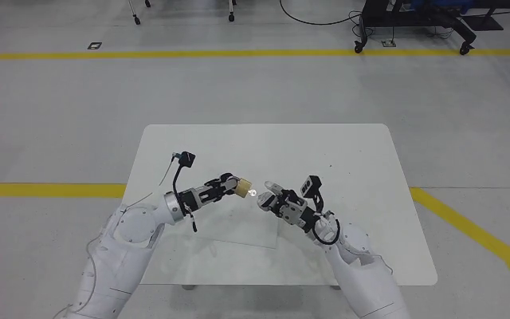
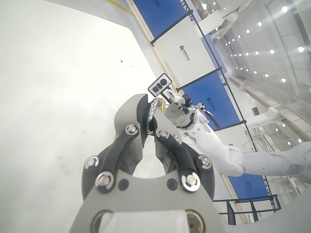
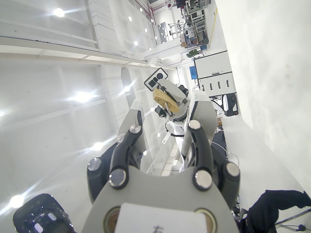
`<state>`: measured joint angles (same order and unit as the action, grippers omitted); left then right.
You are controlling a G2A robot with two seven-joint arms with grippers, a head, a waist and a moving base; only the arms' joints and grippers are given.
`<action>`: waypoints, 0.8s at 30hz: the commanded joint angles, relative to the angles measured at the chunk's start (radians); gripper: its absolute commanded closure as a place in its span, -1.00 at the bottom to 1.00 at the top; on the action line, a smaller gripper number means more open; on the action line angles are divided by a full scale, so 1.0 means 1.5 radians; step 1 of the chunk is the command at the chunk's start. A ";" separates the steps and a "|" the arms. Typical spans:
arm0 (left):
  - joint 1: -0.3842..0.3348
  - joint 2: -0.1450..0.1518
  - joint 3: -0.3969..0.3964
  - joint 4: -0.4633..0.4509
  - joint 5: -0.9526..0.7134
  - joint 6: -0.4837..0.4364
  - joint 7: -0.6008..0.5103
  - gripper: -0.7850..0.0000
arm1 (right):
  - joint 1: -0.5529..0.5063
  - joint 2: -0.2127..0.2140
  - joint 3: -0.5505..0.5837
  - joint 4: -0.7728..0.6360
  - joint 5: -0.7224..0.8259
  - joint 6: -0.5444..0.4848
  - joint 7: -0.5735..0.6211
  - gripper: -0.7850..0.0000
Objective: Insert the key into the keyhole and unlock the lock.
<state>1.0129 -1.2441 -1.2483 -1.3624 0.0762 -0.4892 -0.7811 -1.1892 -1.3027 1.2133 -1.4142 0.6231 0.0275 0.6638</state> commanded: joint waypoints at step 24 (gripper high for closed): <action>0.007 0.008 0.022 -0.014 0.020 -0.022 0.024 1.00 | 0.023 0.003 0.003 0.029 0.045 0.042 0.077 0.40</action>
<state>1.0226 -1.2320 -1.2164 -1.3832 0.1041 -0.5205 -0.7462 -1.1568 -1.2989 1.2188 -1.3730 0.6912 0.0857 0.7757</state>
